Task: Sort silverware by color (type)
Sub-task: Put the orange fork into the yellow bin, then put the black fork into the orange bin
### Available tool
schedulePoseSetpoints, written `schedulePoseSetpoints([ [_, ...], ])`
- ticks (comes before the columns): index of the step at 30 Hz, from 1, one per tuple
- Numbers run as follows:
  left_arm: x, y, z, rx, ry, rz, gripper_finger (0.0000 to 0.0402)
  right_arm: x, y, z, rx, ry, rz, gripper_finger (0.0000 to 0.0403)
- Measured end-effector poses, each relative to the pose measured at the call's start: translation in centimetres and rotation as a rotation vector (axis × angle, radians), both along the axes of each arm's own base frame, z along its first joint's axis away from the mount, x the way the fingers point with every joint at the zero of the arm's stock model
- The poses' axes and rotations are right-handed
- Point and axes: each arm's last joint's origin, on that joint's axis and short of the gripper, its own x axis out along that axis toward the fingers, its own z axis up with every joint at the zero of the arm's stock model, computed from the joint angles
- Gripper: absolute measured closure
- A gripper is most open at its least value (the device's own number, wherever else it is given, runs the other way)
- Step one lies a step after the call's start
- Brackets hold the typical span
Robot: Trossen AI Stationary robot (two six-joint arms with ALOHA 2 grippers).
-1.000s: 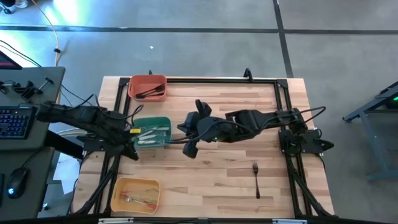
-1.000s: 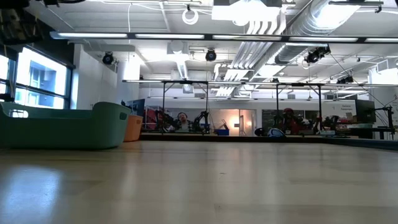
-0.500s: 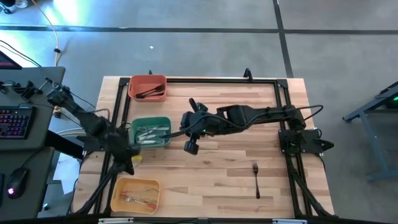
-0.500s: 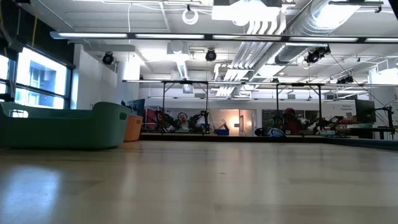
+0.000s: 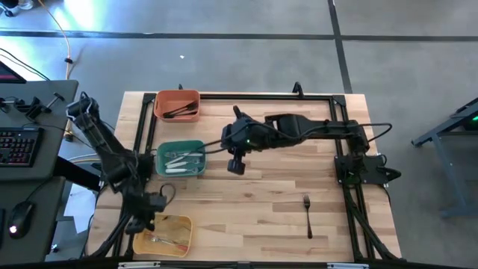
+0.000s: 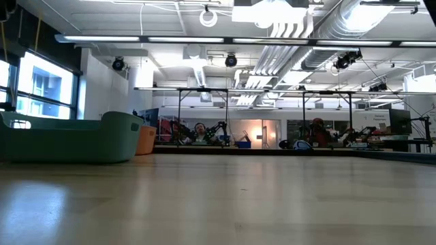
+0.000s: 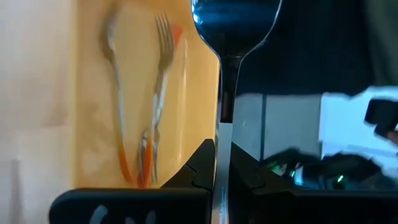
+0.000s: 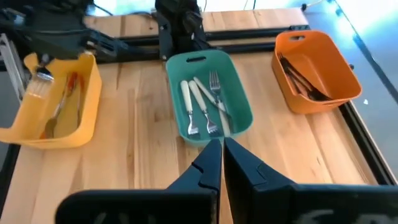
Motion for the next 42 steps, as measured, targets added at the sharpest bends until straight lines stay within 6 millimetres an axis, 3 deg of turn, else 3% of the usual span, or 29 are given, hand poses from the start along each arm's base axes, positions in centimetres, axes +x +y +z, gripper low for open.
schedulePoseSetpoints([
  [5, -0.4, -2.5, -1.8, 0.038, 0.054, -0.052, 0.0398, -0.2, -1.0, -0.2, 0.014, 0.04, 0.027, 0.0403],
  [18, 1.6, -7.5, -5.0, -0.094, 0.055, 0.124, 0.0398, -0.2, -2.3, -0.4, 0.05, 0.071, 0.074, 0.0403],
  [25, 1.7, -7.6, -5.8, -0.077, 0.109, 0.154, 0.0377, -0.4, -2.4, -0.5, 0.053, 0.09, 0.073, 0.0403],
  [32, 1.5, -7.5, -5.7, -0.088, 0.162, 0.036, 0.0345, -0.4, -2.6, -0.4, 0.051, 0.08, 0.062, 0.0403],
  [37, 1.2, -7.1, -4.8, -0.1, 0.122, -0.026, 0.0365, -0.4, -2.7, -0.3, 0.041, 0.078, 0.049, 0.0403],
  [42, 0.2, -5.0, -3.0, -0.052, 0.097, -0.108, 0.0398, -0.3, -2.9, -0.2, 0.031, 0.055, 0.034, 0.0403],
])
